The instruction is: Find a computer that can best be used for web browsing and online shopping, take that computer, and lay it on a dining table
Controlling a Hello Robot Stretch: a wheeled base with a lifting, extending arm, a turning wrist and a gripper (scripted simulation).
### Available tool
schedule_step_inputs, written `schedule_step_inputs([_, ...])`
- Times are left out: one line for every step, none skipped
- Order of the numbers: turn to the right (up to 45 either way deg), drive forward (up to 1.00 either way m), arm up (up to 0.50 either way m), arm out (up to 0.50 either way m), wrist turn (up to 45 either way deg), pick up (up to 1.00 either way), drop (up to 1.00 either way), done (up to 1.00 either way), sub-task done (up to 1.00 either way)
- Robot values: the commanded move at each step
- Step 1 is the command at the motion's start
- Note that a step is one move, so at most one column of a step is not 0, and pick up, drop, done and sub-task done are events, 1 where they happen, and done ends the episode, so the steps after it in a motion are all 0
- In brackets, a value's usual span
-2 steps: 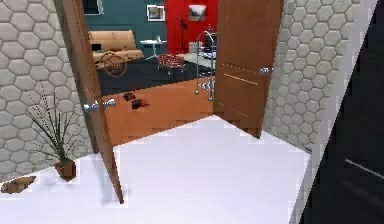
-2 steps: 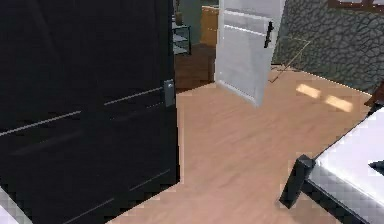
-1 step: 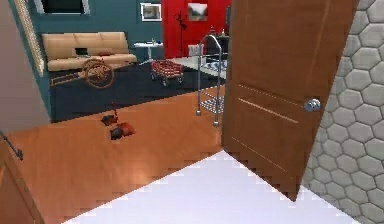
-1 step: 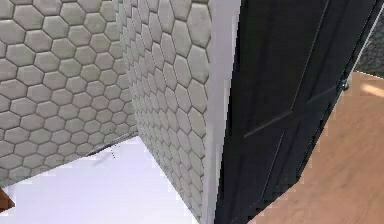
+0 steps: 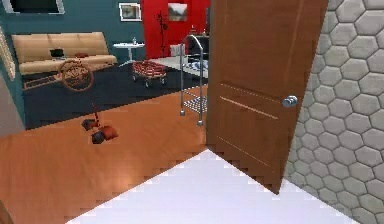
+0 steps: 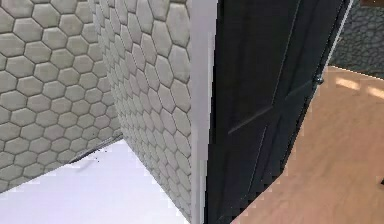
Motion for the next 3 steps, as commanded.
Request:
schedule_step_inputs([0.0, 0.25, 0.0, 0.0, 0.0, 0.0, 0.0, 0.0, 0.0])
schedule_step_inputs([-12.0, 0.0, 0.0, 0.0, 0.0, 0.0, 0.0, 0.0, 0.0])
schedule_step_inputs([0.0, 1.0, 0.0, 0.0, 0.0, 0.0, 0.0, 0.0, 0.0])
